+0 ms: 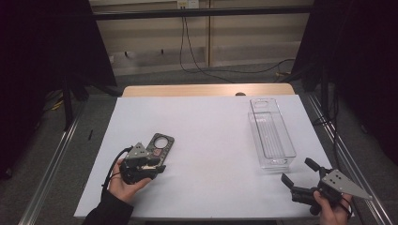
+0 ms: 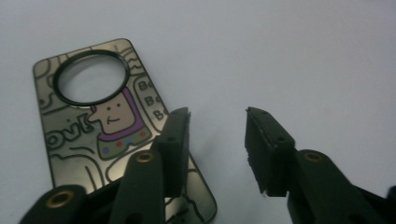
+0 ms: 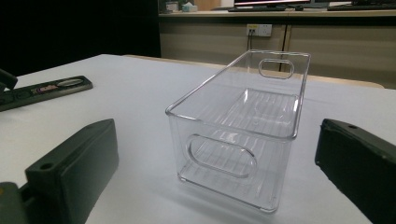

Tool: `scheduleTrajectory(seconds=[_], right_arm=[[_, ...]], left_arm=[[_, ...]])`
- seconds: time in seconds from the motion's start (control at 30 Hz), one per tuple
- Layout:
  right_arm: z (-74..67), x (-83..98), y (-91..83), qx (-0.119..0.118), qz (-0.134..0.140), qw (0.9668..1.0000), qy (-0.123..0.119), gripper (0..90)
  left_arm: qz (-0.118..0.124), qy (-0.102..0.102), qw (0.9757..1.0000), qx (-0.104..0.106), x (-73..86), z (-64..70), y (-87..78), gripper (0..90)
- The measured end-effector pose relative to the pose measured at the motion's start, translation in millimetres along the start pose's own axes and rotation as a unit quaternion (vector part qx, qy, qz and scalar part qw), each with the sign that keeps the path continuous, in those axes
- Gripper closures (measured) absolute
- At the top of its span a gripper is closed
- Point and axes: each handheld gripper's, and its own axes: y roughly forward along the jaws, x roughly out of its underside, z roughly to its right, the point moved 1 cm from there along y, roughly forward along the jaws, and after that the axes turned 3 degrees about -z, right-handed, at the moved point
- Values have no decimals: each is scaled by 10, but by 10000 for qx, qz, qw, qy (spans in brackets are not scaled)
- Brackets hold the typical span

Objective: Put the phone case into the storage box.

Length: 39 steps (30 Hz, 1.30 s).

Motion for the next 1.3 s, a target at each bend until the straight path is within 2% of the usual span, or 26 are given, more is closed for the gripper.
scheduleTrajectory(seconds=[0.03, 0.13, 0.27, 0.37, 0.5, 0.57, 0.63, 0.77, 0.83, 1.0, 1.03, 1.1, 1.13, 1.23, 1.3], right_arm=[[-2, -1, 1, 2, 6, 10000, -2, 0], [-6, -3, 4, -1, 5, 10000, -10, 0], [-3, -3, 5, 8, 3, 10000, 5, 0], [-2, -2, 3, 4, 7, 10000, -6, 0], [-3, -4, 4, 4, 13, 10000, 6, 0], [-5, -6, 3, 4, 18, 10000, 7, 0], [-4, -6, 5, 2, 18, 10000, 0, 0], [-4, -7, 9, -4, 18, 10000, 1, 0], [-3, -6, 10, -9, 12, 10000, -9, 0], [-3, -6, 17, -12, 7, 10000, -1, 0], [-3, -7, 19, -14, 13, 10000, 3, 0], [-3, -7, 23, -18, 8, 10000, 2, 0], [-6, -8, 25, -17, 5, 10000, 19, 0], [-3, -7, 29, -30, 2, 10000, 12, 0], [-2, -7, 27, -27, 4, 10000, 20, 0]], left_arm=[[34, -53, 10000, -26, -2, -5, -15, 505], [134, -153, 9997, -164, -5, -20, -58, 420], [217, -279, 9989, -310, -4, -54, -95, 238], [251, -349, 9983, -381, -6, -75, -104, 144], [345, -524, 9974, -352, -17, -114, -132, 61], [330, -554, 9974, -312, -30, -141, -146, 49], [260, -495, 9981, -252, -43, -164, -147, 33], [147, -530, 9980, -310, -80, -215, -112, 33], [49, -513, 9978, -415, -96, -249, -89, 41], [-88, -676, 9960, -578, -183, -373, -21, 43], [-53, -715, 9953, -645, -206, -400, -5, 43], [-116, -808, 9945, -662, -239, -452, 28, 52], [-224, -828, 9938, -710, -253, -476, 49, 51], [-441, -791, 9936, -670, -296, -527, 133, 56], [-479, -801, 9932, -702, -318, -547, 190, 56]])
